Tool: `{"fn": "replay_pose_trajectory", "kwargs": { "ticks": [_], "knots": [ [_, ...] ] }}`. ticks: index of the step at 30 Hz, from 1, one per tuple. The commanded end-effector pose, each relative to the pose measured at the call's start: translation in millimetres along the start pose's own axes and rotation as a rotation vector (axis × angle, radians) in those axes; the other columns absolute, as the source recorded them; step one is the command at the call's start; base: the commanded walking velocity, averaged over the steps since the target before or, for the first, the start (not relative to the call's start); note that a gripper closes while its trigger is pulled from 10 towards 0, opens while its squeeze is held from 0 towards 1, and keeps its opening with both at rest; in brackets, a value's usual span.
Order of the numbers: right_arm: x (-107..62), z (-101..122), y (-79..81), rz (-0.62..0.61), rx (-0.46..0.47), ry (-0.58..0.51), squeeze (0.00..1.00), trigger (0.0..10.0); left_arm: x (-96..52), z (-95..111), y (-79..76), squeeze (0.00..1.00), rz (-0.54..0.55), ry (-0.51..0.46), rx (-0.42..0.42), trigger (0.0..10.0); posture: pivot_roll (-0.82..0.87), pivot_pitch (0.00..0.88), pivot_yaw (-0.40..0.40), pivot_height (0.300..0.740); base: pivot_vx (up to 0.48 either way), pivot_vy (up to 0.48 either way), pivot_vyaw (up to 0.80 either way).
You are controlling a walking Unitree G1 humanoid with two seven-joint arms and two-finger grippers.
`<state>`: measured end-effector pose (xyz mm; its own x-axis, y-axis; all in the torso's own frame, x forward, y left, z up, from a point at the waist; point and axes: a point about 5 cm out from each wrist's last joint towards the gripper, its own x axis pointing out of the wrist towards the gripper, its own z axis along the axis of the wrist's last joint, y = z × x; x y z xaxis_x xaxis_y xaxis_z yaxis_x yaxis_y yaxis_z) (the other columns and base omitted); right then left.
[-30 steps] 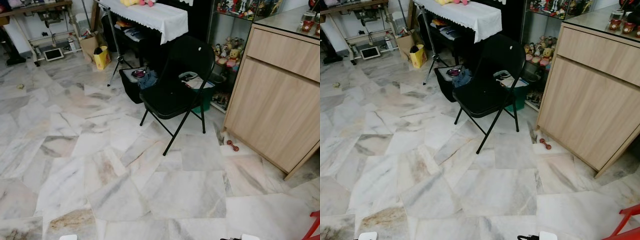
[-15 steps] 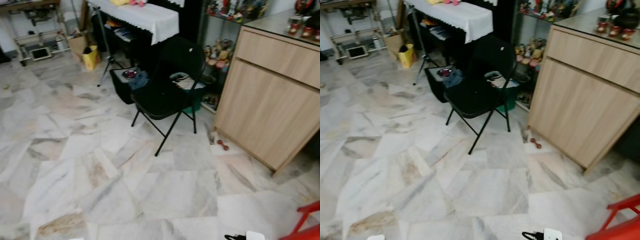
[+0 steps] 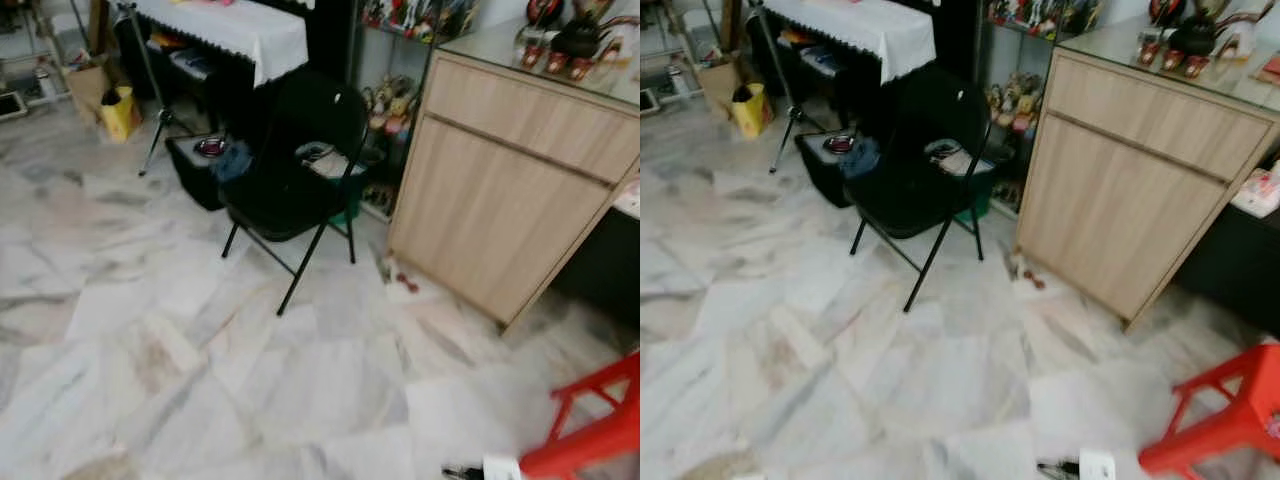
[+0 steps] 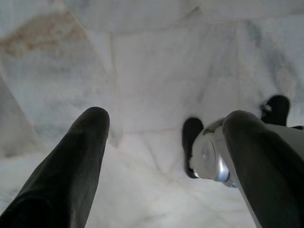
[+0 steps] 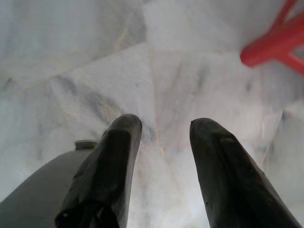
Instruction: Hang keys on a hook
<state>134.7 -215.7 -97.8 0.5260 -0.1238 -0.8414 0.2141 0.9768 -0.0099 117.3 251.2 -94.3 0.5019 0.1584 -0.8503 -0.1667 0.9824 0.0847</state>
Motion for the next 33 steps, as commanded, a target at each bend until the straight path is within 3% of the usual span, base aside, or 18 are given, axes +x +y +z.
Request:
{"fn": "replay_pose_trajectory", "kwargs": {
  "ticks": [1,14,33],
  "knots": [
    [-3.0,-11.6,-6.3,-0.013,0.015,0.042,0.00,10.0,0.6,4.4,0.0,0.00,0.001,-0.024,0.006,10.0,0.14,0.000,0.001,0.740,0.000,0.000,-0.74],
    [-5.5,-15.6,-17.0,-0.035,0.043,0.048,0.00,10.0,1.4,6.2,-2.1,0.00,-0.002,-0.023,-0.001,10.0,0.14,0.000,-0.004,0.740,0.000,0.000,-0.74],
    [-3.2,-13.1,-4.6,-0.020,0.050,0.040,0.00,10.0,1.6,6.6,-2.2,0.00,-0.007,-0.024,-0.028,10.0,0.15,0.000,0.002,0.740,0.000,0.000,-0.73]
  ]
}}
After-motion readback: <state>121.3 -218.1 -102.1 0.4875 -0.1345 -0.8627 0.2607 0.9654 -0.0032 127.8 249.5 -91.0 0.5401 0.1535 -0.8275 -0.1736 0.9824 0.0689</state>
